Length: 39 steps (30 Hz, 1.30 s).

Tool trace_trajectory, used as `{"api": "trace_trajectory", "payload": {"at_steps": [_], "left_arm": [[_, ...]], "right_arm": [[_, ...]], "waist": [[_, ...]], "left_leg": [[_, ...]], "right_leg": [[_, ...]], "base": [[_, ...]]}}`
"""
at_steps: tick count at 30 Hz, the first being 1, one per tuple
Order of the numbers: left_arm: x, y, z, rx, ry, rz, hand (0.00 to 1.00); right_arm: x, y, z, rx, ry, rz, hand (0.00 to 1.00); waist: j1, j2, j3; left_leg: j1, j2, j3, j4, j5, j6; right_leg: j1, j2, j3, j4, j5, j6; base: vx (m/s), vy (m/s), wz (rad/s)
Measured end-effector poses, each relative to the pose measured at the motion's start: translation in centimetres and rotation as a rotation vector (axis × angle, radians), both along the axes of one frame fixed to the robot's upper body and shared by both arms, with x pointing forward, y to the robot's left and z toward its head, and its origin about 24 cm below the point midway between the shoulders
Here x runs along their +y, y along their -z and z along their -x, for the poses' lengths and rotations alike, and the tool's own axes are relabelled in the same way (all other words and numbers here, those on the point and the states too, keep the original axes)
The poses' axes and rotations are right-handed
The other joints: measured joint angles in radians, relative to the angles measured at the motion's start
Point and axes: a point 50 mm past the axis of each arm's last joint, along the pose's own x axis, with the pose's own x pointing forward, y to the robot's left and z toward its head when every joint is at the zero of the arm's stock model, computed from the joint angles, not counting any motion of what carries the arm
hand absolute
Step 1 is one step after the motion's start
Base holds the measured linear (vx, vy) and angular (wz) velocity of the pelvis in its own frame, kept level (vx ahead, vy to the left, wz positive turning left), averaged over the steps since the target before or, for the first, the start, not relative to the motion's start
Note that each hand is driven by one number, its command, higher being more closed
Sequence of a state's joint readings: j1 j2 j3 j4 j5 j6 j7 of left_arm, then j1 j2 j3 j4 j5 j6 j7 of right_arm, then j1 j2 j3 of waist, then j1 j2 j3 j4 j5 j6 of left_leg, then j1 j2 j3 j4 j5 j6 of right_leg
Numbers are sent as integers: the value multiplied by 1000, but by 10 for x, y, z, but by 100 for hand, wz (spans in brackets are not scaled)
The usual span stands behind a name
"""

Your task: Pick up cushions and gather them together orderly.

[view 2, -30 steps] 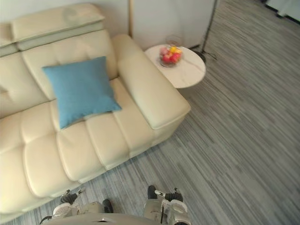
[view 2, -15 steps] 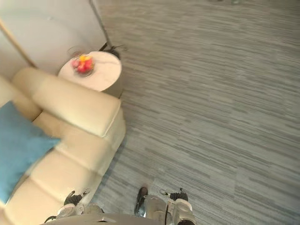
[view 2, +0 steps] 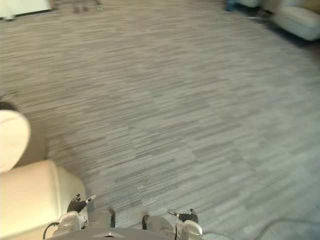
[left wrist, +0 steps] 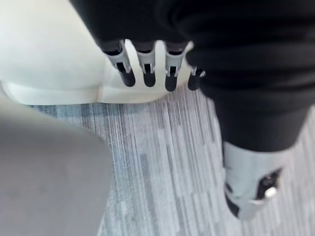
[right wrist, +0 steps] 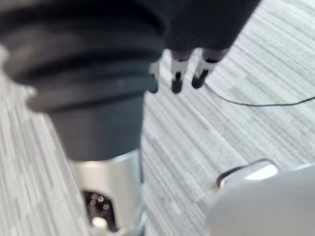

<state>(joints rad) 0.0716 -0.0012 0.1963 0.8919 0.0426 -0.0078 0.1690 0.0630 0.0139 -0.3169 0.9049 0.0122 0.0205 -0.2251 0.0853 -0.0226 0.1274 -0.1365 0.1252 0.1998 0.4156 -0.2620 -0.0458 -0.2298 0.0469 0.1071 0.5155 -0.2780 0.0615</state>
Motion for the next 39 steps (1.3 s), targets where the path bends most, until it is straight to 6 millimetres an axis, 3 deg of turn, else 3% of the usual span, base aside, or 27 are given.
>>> {"api": "trace_trajectory", "payload": {"at_steps": [1,2,3,5,7,8,11,12,14,15,17,18,21,22,23,25,26,28,30,31,32,33,34,35,36,38,39], "left_arm": [[-1,-1,-3,-1,41,-11,0],[-5,-1,-6,-3,88,-15,0],[-7,-2,-8,-6,99,-15,0],[-4,-2,-11,-2,128,-32,0],[1,-1,-10,10,129,-44,0],[4,0,-8,25,128,-52,0],[-3,1,-10,29,144,-41,0],[-5,0,-14,20,153,-40,0],[-4,1,-12,27,150,-41,0],[0,-1,-13,12,136,-44,0],[2,-3,-16,-1,137,-52,0],[7,-6,-20,-17,143,-69,0],[9,-8,-22,-31,140,-76,0],[9,-8,-21,-30,140,-76,0],[9,-8,-20,-27,140,-76,0],[9,-5,-14,-9,138,-73,0],[9,-3,-7,8,130,-67,0],[14,-5,-12,-6,131,-80,0],[16,-5,-11,-4,111,-76,0],[17,-3,-6,7,85,-70,0],[14,1,6,39,78,-58,0],[17,3,11,59,80,-66,0],[19,4,14,70,85,-70,0],[24,4,16,82,86,-83,0],[25,4,16,86,85,-85,0],[25,4,17,89,85,-85,0],[24,3,14,76,86,-84,0]], "right_arm": [[1,-1,-5,-12,-3,-3,0],[-2,-3,-11,-20,-12,6,0],[-4,-4,-15,-27,-17,11,0],[-1,-7,-29,-47,-71,18,0],[3,-8,-38,-53,-83,10,0],[-1,-8,-38,-46,-83,18,0],[-15,-12,-40,-53,-77,56,0],[-23,-13,-39,-48,-76,80,0],[-23,-11,-33,-32,-74,81,0],[-24,-9,-28,-18,-73,85,0],[-23,-9,-28,-17,-76,84,0],[-20,-7,-26,-1,-91,82,0],[-19,-6,-28,6,-89,79,0],[-18,-6,-27,7,-86,77,0],[-18,-6,-27,7,-85,77,0],[-17,-5,-25,12,-78,76,0],[-13,-4,-24,12,-77,67,0],[-12,-2,-20,16,-49,53,0],[-10,-2,-21,9,-39,46,0],[-8,-1,-18,15,-29,38,0],[-11,1,-9,34,-24,44,0],[-8,3,-6,41,-27,37,0],[-7,3,-4,43,-28,32,0],[-4,3,-1,43,-27,21,0],[-5,3,-2,35,-28,25,0],[-7,-1,-7,0,-24,29,0],[-7,-3,-10,-17,-22,32,0]], "waist": [[-9,-4,3],[-25,13,14],[-26,23,20],[-29,42,30],[-23,34,33],[-21,26,36],[-35,91,61],[-34,116,77],[-23,130,93],[-19,122,111],[-10,120,114],[7,93,127],[24,85,133],[28,94,139],[29,93,143],[54,90,144],[72,70,134],[62,40,126],[65,30,131],[75,18,126],[74,37,100],[69,16,96],[63,3,87],[46,-20,80],[41,-22,82],[20,-17,85],[13,-10,89]], "left_leg": [[21,8,56,-2,-6,8],[55,32,117,-7,-13,16],[74,42,140,-17,-17,17],[131,68,236,-58,-17,16],[156,61,284,-70,-18,13],[183,46,290,-63,-43,-24],[167,100,267,30,-49,-35],[98,166,213,235,-32,-10],[28,230,130,467,47,43],[-42,236,46,639,20,49],[-88,205,9,681,-4,37],[-150,145,-20,635,-26,31],[-230,69,-40,446,-30,21],[-255,26,-49,226,-7,4],[-258,12,-56,147,16,-2],[-234,-18,-63,-94,206,-10],[-209,-41,-58,-129,279,29],[-236,-64,-44,-27,213,74],[-263,-61,-27,82,183,94],[-282,-73,-5,131,139,100],[-232,-67,-6,46,127,106],[-203,-86,13,70,71,114],[-190,-101,19,72,51,120],[-155,-129,17,89,4,132],[-132,-134,16,91,-14,134],[-6,-136,2,56,-42,141],[48,-132,-7,18,-42,140]], "right_leg": [[-44,-42,-96,55,11,30],[-56,-115,-294,80,11,-4],[-53,-143,-377,83,11,-21],[-55,-257,-715,65,18,-45],[-53,-288,-845,-21,79,-90],[-48,-285,-847,-71,145,-150],[-38,-232,-824,-85,122,-144],[-12,-182,-802,-100,101,-148],[46,-134,-779,-120,76,-158],[103,-99,-734,-133,44,-161],[133,-86,-703,-151,38,-160],[163,-74,-654,-193,38,-161],[203,-65,-599,-252,43,-157],[237,-63,-562,-285,44,-144],[248,-62,-553,-295,43,-136],[295,-61,-481,-339,37,-103],[315,-66,-436,-378,42,-81],[337,-90,-389,-414,73,-49],[352,-109,-347,-396,82,-35],[346,-133,-308,-324,64,-9],[312,-143,-292,-193,34,38],[265,-177,-260,-26,0,77],[228,-201,-243,74,3,87],[118,-248,-214,332,96,107],[83,-262,-209,422,133,117],[-11,-284,-252,620,80,68],[-41,-285,-290,620,59,50]], "base": [[143,130,-142],[151,112,-134],[163,101,-121],[192,69,-131],[248,-42,-126],[275,-111,-118],[262,-138,-64],[187,-120,-47],[249,-106,-71],[309,-94,-74],[219,-46,-74],[187,-15,-90],[272,39,-89],[283,91,-67],[384,142,-77],[418,158,-89],[459,139,-75],[536,147,-10],[429,182,-8],[480,230,-35],[457,218,-37],[371,150,-20],[509,127,8],[426,85,16],[520,79,13],[503,28,11],[503,-14,15]]}}
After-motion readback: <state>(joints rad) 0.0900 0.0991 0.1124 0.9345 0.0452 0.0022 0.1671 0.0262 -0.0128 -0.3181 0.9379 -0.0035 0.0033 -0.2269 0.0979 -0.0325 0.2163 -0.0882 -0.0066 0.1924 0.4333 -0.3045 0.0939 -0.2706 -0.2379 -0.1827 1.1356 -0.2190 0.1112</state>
